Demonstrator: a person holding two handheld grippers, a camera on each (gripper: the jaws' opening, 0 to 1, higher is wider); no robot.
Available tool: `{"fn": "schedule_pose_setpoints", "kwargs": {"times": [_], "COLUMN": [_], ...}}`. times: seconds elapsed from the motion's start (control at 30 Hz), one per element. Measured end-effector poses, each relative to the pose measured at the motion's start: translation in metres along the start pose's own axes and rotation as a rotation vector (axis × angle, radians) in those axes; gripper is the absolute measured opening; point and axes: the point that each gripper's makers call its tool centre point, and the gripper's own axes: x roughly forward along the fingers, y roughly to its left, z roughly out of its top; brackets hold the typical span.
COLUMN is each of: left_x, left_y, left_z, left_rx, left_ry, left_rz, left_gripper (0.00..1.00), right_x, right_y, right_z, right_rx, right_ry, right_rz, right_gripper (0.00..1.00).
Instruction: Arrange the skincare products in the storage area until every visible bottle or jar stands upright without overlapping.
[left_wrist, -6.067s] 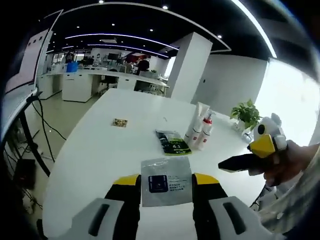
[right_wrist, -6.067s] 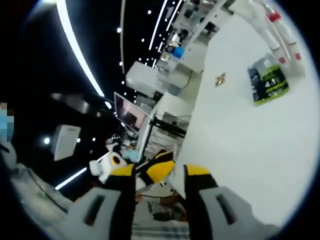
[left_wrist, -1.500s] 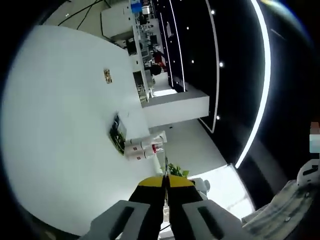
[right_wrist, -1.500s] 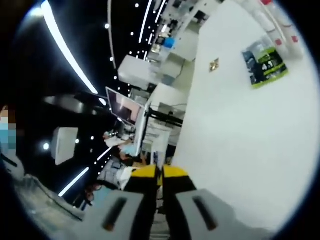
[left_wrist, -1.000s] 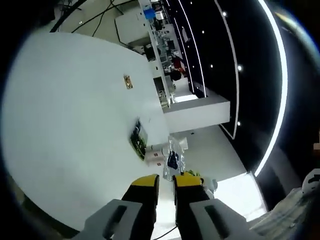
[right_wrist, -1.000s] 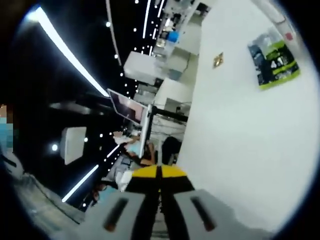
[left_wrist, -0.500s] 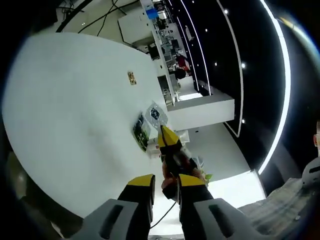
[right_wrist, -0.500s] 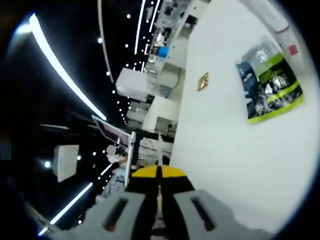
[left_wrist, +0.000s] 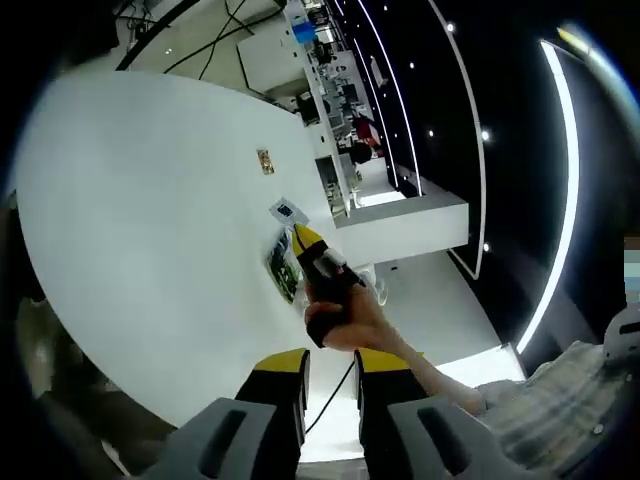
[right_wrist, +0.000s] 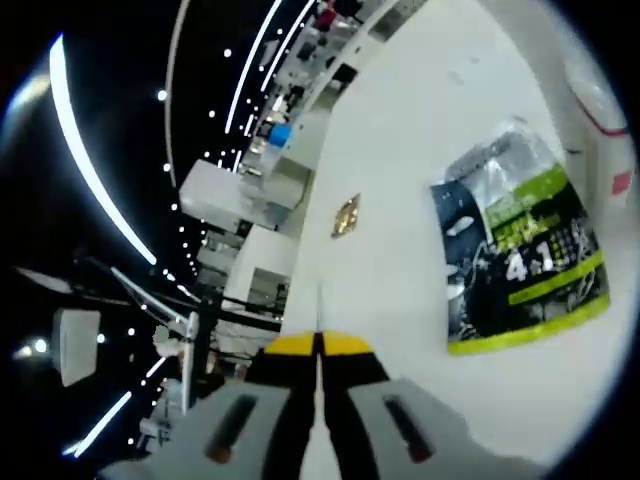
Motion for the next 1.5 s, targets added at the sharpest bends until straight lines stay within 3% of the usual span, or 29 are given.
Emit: {"fn": "schedule_pose_setpoints", "kwargs": {"times": [0.13, 0.3, 1.0, 1.23, 1.33, 1.5], "left_x": [0.000, 0.000, 0.000, 0.004, 0.004, 0.005], "left_y": [0.000, 0.002, 0.002, 0.001, 0.001, 0.002], "left_z": [0.001, 0.000, -0.003, -0.002, -0.001, -0.001], "left_rx": [-0.003, -0.007, -0.004, 0.009, 0.007, 0.003], "left_ry": [-0.013, -0.023, -0.042, -0.035, -0.035, -0.030], "left_rz": [0.004, 0.012, 0.041, 0.039, 0.036, 0.033], "left_gripper": [0.18, 0.18, 0.18, 0.18, 0.18, 0.18], "right_x": [0.001, 0.001, 0.008, 0.003, -0.001, 0.008], "right_y": [-0.019, -0.033, -0.048, -0.047, -0.044, -0.024], "right_z": [0.000, -0.012, -0.012, -0.004, 0.001, -0.002], "right_rx": [0.030, 0.034, 0.052, 0.042, -0.009, -0.103], "right_ry": [0.022, 0.107, 0.115, 0.084, 0.065, 0.078], "right_rz": [-0.041, -0.068, -0.132, -0.147, -0.153, -0.086], "right_gripper": [0.00, 0.00, 0.07, 0.10, 0.10, 0.09]}}
